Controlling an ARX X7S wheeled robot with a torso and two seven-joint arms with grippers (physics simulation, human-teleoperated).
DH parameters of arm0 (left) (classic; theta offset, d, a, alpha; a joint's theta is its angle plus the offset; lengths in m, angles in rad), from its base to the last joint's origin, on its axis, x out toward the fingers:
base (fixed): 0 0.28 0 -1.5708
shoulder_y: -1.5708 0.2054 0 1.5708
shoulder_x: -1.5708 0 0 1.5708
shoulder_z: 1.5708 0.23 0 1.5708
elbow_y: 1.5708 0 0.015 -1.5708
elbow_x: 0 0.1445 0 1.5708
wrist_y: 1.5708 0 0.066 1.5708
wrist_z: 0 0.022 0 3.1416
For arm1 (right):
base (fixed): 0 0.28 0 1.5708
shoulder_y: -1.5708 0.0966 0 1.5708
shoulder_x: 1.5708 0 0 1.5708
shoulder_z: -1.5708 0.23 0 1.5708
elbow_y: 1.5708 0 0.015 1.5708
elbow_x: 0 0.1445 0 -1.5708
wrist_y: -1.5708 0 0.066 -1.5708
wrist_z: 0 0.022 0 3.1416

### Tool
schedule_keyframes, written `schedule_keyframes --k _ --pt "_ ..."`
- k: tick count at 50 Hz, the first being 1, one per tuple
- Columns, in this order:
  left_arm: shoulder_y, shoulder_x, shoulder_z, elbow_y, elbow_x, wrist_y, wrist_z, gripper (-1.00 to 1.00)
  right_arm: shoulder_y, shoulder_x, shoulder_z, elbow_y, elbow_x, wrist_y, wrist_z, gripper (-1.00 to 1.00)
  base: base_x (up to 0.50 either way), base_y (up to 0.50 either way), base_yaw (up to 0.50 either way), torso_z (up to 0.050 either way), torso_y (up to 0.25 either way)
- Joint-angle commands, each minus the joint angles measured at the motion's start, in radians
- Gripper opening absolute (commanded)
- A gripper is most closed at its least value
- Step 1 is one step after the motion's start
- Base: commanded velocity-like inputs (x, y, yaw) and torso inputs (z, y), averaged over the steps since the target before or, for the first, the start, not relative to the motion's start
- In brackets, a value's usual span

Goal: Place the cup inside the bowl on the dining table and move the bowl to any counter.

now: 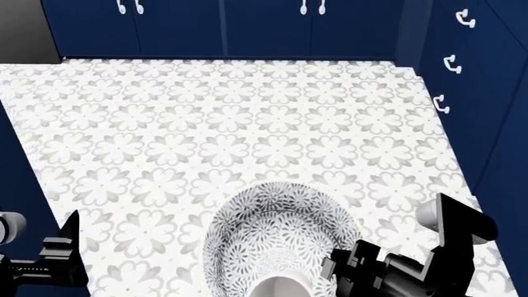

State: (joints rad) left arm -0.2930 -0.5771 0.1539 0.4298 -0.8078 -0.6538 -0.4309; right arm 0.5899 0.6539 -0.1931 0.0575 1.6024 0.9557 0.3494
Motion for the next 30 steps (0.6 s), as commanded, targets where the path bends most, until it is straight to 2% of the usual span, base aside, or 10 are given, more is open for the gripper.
schedule_keyframes --k 1,30 --pt "0.001 0.001 0.002 -0.003 0.001 0.005 0.0 1.0 0.0 0.004 0.01 -0.012 0.021 -0.008 0.011 -1.0 0.5 0.0 0.0 0.0 0.01" --pt "-0.003 0.003 0.013 -0.006 0.002 0.006 -0.002 1.0 -0.005 -0.002 0.0 -0.008 0.007 -0.022 -0.016 -1.0 0.5 0.0 0.0 0.0 0.001"
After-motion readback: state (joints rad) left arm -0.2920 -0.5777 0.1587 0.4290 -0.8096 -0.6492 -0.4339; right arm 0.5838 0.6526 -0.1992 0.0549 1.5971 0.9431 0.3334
